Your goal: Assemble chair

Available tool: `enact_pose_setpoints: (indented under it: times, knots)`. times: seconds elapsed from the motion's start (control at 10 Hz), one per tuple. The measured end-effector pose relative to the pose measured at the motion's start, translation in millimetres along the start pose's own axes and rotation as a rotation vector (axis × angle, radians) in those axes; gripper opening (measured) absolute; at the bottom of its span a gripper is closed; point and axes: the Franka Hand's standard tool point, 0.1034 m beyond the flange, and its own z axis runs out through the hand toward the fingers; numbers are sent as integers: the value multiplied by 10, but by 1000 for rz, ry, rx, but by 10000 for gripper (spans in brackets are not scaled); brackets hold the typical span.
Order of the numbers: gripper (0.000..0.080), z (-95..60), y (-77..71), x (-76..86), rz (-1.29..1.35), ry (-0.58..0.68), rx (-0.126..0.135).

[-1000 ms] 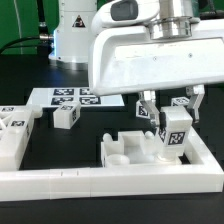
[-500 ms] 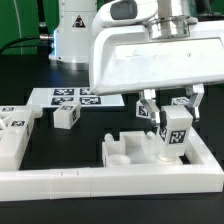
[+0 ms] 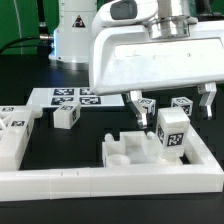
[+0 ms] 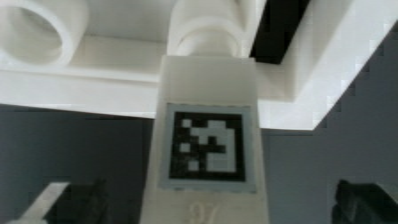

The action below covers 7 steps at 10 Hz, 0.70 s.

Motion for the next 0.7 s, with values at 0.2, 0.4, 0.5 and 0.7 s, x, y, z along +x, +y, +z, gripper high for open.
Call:
enact_pose_setpoints:
  times: [0.2, 0.4, 0.5, 0.7]
  knots:
    - [647, -107, 108, 54, -16, -33, -2]
    - [649, -253, 130, 185, -13, -45, 2]
    - [649, -219, 124, 138, -14, -63, 4]
    - [649, -223, 117, 155, -14, -82, 8]
